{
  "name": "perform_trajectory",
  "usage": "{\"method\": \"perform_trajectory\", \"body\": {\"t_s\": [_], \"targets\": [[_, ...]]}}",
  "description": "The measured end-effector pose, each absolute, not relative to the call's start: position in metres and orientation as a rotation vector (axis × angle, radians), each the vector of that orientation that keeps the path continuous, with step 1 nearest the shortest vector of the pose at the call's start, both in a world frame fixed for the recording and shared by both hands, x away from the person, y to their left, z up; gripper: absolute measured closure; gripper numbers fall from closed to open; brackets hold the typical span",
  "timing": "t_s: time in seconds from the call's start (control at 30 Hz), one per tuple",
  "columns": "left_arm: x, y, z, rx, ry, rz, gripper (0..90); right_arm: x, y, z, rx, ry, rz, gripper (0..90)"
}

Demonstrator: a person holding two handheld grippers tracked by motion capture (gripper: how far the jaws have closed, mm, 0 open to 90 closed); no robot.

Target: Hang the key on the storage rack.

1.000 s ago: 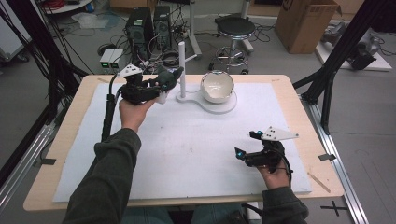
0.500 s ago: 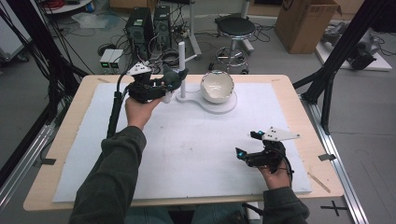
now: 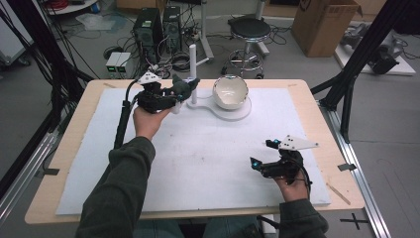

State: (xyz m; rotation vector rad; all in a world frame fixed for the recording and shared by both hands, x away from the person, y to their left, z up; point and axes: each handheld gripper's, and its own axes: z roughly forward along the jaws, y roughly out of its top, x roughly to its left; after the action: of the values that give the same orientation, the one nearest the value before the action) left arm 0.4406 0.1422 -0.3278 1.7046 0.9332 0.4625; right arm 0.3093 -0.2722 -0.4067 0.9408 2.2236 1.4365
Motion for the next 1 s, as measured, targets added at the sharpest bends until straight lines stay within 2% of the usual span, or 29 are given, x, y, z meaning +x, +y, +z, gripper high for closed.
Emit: {"method": "perform_trajectory", "body": {"t_s": [1.0], "targets": [[0.446, 0.1417, -0.3353, 1.722, 1.001, 0.471, 54.4, 0.3081, -0.2739, -0.4062, 0.921, 2.216, 1.447, 7.6]]}}
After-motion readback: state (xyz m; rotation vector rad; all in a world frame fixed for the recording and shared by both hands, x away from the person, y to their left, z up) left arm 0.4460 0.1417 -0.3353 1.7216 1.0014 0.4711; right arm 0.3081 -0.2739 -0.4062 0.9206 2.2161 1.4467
